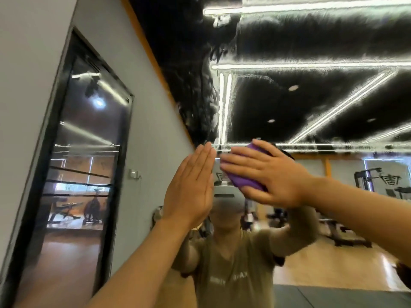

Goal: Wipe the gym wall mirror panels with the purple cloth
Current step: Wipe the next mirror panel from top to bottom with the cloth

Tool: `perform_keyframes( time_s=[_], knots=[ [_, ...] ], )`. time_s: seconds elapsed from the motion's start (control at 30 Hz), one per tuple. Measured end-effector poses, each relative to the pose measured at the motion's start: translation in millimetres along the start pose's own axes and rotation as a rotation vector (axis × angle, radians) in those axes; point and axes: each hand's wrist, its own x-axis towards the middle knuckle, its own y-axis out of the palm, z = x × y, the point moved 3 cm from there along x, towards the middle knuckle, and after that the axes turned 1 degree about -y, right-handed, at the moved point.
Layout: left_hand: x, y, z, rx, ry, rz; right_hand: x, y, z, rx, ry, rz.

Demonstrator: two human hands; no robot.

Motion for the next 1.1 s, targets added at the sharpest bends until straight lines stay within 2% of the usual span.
perform_keyframes(
  time_s=[0.1,0.3,0.47,0.7,0.83,0.97,1.1],
  knots=[
    [-1.5,-1.6,1.8,0.018,-0.039,-0.052,52.6,-23.0,-34.4,0.022,0.223,-0.044],
    [-2.7,-3.0,1.9,0.006,-0.068,-0.109,85.8,-27.2,-41.2,0.004,0.358,-0.146],
    [-2.5,-4.1,0.9,-0.014,-0.077,-0.105,49.1,-9.1,-8.3,0.001,0.209,-0.122],
    [-2.4,-4.3,0.7,-0.013,-0.097,-0.064,-87.1,39.7,81.2,-0.118,-0.07,0.042],
    [-3.7,-5.2,-4.1,0.043,-0.127,-0.022,-125.4,50.3,93.8,-0.202,-0.164,0.092],
    [-3.5,-0.3,-19.1,0.105,-0.235,0.053,-115.0,45.0,79.1,-0.136,-0.176,0.073],
    [-4.2,6.0,-33.2,0.103,-0.322,0.069,-84.9,23.8,11.4,-0.035,0.133,-0.035]
  ],
)
